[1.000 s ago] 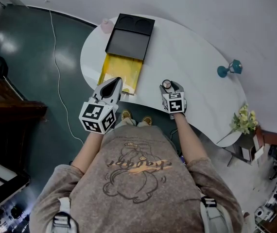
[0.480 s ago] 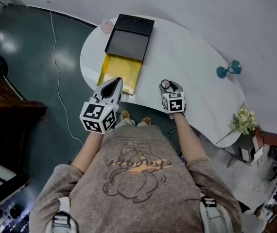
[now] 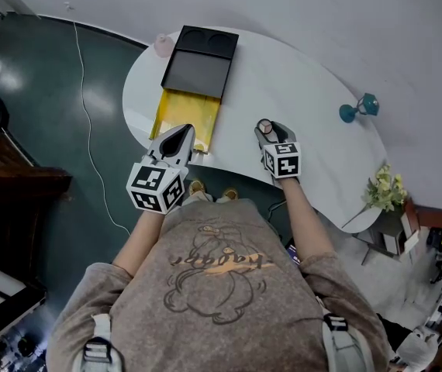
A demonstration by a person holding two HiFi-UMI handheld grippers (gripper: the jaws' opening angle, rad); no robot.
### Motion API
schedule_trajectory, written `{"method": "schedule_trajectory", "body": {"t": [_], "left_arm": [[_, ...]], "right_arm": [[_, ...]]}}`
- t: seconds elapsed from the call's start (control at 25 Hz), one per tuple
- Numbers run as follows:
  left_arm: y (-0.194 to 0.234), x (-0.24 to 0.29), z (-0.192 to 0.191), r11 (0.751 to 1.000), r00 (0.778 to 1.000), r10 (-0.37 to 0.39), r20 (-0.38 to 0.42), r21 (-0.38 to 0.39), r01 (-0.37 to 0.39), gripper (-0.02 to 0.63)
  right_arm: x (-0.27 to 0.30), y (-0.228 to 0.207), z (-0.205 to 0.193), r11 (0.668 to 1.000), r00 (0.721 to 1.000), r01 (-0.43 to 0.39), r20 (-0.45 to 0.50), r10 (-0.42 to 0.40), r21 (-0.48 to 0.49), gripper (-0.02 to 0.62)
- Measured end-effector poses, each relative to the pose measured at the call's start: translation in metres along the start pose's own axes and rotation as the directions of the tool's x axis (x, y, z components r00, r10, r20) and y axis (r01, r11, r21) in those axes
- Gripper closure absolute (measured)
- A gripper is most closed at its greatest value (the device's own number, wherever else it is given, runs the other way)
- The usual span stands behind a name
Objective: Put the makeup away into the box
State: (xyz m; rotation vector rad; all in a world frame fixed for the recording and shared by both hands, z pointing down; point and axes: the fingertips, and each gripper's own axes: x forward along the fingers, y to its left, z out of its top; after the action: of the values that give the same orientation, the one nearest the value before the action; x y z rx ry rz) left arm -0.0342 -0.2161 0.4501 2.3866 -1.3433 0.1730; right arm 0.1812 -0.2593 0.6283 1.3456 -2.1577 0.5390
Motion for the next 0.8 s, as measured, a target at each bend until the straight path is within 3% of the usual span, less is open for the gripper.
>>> {"method": "schedule_trajectory", "body": {"t": [0.36, 0.8], "left_arm": [[-0.001, 0.003, 0.004, 1.000, 1.000, -0.007, 0.010, 0.004, 0.007, 0.584], [0.006, -0.007, 0.010, 1.000, 0.999, 0.014, 0.031, 0.002, -0.014, 0.584]], "right_arm": [[-0.038, 0.019, 0.057, 0.997, 0.991, -0.057, 0.120, 0.062, -0.046, 0.370], [-0.100, 0.060, 0.130, 0.979, 0.944, -0.157, 0.273, 0.187, -0.127, 0.370]]}}
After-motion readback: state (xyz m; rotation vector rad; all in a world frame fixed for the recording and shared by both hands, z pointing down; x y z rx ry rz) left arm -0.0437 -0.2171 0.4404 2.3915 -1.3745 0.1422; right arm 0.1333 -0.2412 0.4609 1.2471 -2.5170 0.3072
